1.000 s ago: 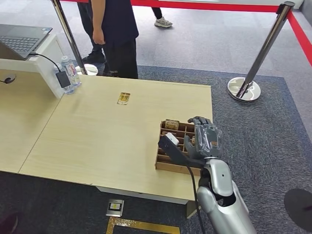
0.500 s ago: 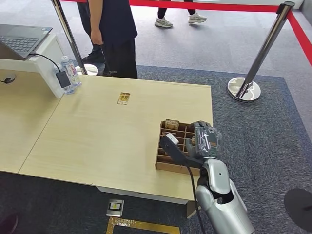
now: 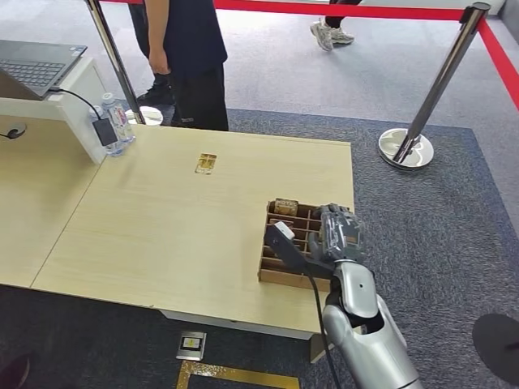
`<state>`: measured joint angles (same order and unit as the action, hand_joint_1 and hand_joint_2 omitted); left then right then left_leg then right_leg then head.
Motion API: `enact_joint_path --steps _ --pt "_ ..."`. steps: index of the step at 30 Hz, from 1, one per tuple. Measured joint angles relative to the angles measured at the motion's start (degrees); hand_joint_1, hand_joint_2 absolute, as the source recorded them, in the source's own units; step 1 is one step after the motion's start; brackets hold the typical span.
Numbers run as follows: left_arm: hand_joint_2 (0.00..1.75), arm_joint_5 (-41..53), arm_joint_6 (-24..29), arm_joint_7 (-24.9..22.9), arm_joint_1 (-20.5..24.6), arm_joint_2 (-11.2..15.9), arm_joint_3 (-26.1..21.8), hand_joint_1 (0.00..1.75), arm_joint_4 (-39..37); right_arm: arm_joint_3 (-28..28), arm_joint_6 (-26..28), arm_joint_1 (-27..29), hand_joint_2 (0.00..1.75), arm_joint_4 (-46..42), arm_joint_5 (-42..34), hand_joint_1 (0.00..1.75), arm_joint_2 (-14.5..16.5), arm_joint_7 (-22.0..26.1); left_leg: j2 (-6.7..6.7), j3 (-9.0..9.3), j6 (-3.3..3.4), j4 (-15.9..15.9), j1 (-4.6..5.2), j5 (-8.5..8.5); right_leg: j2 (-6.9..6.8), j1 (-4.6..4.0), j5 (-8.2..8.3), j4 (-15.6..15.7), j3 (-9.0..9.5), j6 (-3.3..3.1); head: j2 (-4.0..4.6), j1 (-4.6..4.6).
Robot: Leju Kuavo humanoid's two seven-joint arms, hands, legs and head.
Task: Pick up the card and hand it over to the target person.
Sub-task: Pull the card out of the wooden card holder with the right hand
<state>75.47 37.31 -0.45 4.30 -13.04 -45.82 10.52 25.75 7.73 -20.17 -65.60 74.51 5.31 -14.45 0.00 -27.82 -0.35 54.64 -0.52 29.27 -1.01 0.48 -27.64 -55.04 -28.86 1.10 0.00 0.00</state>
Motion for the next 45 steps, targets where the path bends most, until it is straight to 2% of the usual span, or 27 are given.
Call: enact_joint_path --steps 20,45 --pt "1.75 0.31 -0.03 -0.2 -0.01 -0.02 0.14 0.0 0.02 -1.45 0.5 -0.34 1.75 1.69 1.08 0.75 -0.24 -0.91 0.05 -0.01 0.0 0.0 0.0 -0.01 -0.04 0.0 -0.01 0.0 -0.01 0.0 0.0 0.0" --pt "1.75 0.82 -0.47 -0.34 0.0 0.05 0.48 0.0 0.03 -4.01 -0.06 3.04 1.75 -1.72 3.01 0.75 0.06 -2.01 0.08 -0.01 0.0 0.01 0.0 0.01 -0.09 0.0 -0.03 0.0 0.0 0.0 0.0 0.0"
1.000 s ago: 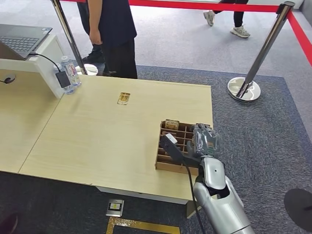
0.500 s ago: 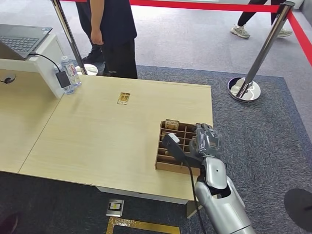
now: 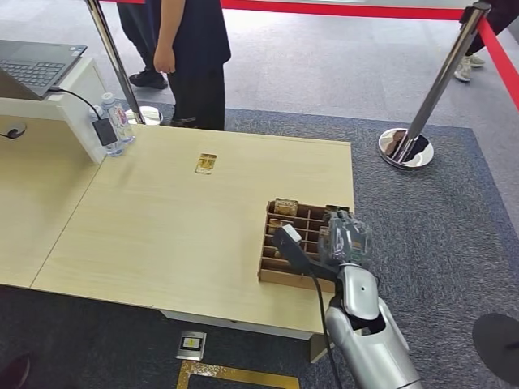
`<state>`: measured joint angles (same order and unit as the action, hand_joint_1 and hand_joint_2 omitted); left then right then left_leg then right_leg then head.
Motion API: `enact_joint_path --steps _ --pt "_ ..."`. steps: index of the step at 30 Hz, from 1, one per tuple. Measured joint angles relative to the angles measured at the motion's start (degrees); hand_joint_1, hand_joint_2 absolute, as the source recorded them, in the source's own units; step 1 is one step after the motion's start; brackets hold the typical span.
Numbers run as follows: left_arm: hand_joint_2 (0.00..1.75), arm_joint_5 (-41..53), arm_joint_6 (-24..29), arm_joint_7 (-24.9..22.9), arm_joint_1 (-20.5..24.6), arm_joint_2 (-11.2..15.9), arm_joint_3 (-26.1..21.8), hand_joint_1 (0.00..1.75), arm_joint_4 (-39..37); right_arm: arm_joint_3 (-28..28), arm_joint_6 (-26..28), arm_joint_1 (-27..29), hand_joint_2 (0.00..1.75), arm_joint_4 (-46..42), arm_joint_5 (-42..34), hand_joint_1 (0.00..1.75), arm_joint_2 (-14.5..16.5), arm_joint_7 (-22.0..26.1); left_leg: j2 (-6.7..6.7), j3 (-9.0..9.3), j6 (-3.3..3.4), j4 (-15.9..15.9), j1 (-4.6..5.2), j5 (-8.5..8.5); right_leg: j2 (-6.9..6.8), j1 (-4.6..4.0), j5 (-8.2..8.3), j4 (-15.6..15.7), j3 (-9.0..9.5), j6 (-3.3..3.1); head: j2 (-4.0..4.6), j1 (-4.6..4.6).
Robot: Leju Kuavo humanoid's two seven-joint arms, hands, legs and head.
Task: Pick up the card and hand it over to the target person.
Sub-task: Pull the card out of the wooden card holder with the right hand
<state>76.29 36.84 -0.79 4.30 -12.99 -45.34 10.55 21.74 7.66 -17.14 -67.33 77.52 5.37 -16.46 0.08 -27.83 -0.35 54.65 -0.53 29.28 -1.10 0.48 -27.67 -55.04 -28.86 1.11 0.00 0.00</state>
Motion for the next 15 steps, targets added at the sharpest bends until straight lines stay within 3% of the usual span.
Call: enact_joint_path --steps 15 --pt "1.75 -0.05 -0.04 -0.49 0.14 -0.14 0.07 0.0 0.05 0.54 -0.31 -1.76 1.75 3.19 1.94 0.73 1.34 0.02 -0.05 0.01 0.0 -0.01 0.01 0.0 0.05 0.01 0.01 -0.01 -0.01 0.0 0.0 0.0"
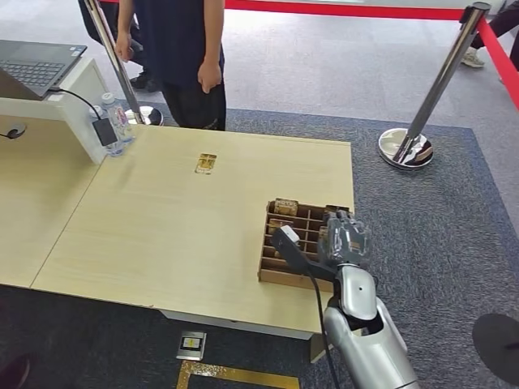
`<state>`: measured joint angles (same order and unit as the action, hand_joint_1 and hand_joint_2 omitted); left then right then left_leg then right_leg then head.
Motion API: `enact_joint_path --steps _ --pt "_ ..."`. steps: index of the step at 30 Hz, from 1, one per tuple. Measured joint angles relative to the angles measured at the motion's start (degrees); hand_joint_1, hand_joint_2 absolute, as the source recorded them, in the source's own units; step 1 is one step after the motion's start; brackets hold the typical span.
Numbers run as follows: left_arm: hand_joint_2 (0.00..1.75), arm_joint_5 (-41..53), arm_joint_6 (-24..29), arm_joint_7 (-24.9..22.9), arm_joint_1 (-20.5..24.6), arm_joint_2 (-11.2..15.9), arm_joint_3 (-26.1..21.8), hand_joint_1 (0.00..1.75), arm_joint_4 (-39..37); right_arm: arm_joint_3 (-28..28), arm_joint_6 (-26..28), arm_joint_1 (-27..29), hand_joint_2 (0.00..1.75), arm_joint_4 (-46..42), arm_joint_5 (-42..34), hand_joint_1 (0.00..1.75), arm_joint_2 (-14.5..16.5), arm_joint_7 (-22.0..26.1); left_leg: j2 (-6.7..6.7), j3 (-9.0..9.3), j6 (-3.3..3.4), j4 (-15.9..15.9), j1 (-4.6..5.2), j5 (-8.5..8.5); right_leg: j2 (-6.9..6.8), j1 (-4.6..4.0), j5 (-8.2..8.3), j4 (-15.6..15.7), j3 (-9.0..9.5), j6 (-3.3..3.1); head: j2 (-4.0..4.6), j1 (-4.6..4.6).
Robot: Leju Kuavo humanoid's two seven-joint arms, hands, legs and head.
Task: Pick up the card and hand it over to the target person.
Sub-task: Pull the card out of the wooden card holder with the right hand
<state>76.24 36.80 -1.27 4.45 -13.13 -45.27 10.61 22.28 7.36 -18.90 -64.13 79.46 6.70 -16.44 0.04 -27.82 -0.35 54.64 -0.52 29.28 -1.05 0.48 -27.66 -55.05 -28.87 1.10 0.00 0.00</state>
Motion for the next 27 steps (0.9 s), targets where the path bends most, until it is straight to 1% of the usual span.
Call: enact_joint_path --steps 11,27 --pt "1.75 -0.13 0.1 0.03 -0.02 -0.1 0.01 0.0 0.01 -0.11 0.36 -0.68 1.75 2.73 0.51 0.76 0.59 -0.18 0.0 0.01 0.0 0.0 0.0 0.0 0.0 0.0 0.0 0.0 0.02 0.0 0.0 0.0" --pt "1.75 -0.08 -0.04 0.23 -0.16 0.01 0.02 0.0 0.01 -2.08 0.74 0.63 1.75 0.94 0.83 0.75 0.0 -0.73 0.06 -0.01 0.0 0.0 -0.01 -0.02 -0.06 -0.01 0.01 0.02 0.02 0.0 0.0 0.0"
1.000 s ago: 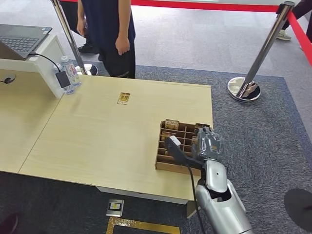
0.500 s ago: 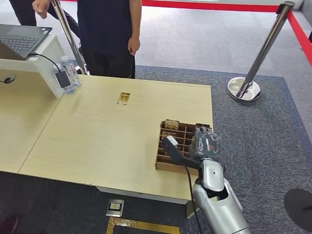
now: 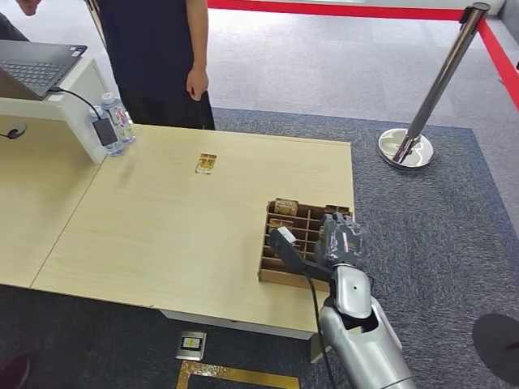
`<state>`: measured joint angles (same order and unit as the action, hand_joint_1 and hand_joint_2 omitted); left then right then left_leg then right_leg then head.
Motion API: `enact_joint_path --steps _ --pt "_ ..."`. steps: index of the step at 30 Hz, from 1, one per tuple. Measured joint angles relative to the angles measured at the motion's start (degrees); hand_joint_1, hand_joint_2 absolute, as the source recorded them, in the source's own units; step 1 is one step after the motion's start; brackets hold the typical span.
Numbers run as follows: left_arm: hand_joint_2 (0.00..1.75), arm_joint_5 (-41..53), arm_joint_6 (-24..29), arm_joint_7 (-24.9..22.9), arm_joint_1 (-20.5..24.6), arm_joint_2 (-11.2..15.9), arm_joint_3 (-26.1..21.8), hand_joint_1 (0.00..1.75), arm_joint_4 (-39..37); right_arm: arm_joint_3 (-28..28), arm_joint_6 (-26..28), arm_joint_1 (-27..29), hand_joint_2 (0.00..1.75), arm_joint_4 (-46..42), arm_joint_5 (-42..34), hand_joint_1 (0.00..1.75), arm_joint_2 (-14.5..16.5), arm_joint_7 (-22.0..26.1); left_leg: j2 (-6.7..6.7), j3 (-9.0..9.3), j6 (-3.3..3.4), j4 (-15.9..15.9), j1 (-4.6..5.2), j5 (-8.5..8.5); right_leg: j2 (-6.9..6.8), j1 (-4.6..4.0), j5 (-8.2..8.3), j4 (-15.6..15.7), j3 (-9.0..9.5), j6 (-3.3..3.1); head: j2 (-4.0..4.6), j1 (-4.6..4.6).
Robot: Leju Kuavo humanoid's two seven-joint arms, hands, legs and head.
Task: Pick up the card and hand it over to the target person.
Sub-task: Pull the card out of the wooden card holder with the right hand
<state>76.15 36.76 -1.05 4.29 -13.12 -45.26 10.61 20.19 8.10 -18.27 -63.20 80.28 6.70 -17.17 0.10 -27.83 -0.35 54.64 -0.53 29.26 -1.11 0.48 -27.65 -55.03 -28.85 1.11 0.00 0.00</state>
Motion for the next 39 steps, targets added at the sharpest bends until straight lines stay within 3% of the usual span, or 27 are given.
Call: enact_joint_path --steps 18,22,27,39 --pt "1.75 0.82 -0.3 0.23 0.02 0.08 0.71 0.0 -0.01 -1.48 0.23 1.98 1.75 -2.63 0.14 0.81 -0.56 -0.02 0.04 0.02 0.0 0.0 0.0 0.01 -0.05 0.0 -0.02 0.0 0.02 0.0 0.0 0.0" --pt "1.75 0.84 -0.36 0.26 0.01 0.11 0.69 0.0 -0.01 -1.24 0.0 2.19 1.75 -2.51 0.37 0.97 -0.34 0.18 0.02 0.01 -0.01 -0.01 0.0 0.0 -0.02 0.0 -0.02 0.01 0.02 0.0 0.0 0.0" --pt "1.75 0.74 -0.33 0.15 0.07 0.06 0.6 0.0 -0.01 -0.88 -0.13 2.09 1.75 -1.91 0.61 1.39 -0.22 0.53 0.02 0.05 -0.01 -0.01 0.0 0.01 -0.02 0.0 -0.02 0.01 0.04 0.0 0.0 0.0" --pt "1.75 0.11 -0.5 0.3 0.05 0.01 0.28 0.0 -0.04 0.04 -0.06 0.95 1.75 1.17 -0.02 1.4 0.27 2.17 -0.04 0.08 -0.03 -0.01 -0.01 0.0 0.03 -0.01 0.01 0.01 0.05 -0.04 0.0 0.0"
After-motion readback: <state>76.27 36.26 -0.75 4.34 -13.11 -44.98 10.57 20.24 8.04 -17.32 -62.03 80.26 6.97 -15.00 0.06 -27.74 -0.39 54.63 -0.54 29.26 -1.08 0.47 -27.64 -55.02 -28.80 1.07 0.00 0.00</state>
